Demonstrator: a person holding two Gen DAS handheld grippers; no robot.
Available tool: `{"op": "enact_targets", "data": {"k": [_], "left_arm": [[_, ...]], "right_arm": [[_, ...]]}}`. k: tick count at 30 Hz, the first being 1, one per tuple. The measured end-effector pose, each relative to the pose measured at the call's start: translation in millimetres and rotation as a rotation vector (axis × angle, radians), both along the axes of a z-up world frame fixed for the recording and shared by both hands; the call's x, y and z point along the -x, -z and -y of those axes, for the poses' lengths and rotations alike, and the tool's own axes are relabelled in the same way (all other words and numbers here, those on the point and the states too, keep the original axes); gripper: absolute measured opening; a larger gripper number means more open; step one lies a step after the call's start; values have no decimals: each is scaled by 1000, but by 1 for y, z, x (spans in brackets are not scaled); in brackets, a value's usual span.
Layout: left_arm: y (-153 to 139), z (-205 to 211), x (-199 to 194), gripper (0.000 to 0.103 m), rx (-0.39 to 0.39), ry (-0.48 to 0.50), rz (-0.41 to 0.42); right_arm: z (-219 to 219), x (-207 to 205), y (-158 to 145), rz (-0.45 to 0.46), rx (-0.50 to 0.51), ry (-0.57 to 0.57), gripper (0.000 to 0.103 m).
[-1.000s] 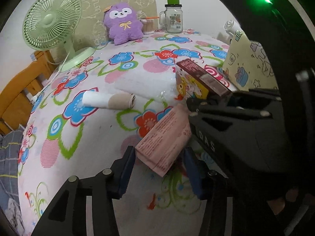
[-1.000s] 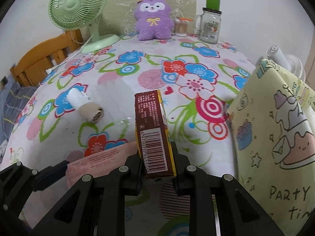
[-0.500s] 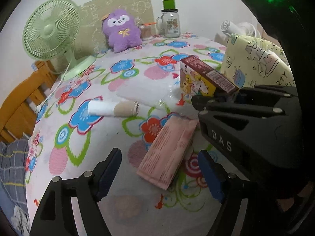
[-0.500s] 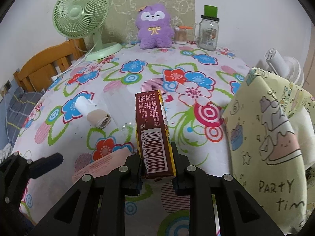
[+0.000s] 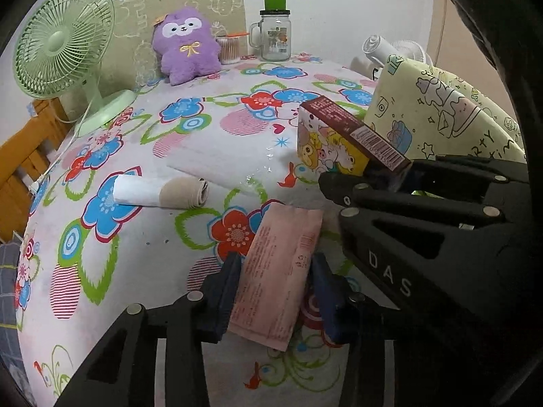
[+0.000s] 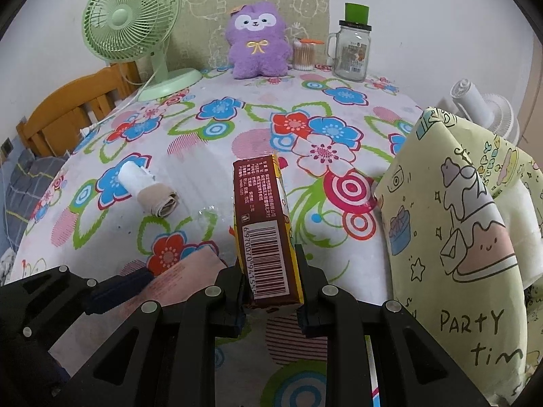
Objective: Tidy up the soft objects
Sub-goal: 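Carry the pink packet and brown box with both tools over the patterned box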
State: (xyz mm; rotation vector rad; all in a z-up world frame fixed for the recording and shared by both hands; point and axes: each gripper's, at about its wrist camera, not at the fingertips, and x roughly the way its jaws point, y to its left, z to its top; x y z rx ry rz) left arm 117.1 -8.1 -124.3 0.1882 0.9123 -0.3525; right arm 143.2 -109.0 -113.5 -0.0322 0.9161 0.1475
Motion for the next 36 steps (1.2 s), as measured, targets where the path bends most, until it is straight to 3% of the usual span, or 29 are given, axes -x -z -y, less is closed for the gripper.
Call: {"op": "enact_targets", "data": {"k": [16, 36], "left_arm": [[-22, -7, 19, 41, 0, -115, 54], [-65, 8, 54, 41, 3, -171, 145]], "right_arm": [[-3, 27, -14, 24, -6, -40, 25], [16, 66, -66, 117, -7, -59, 25]]}}
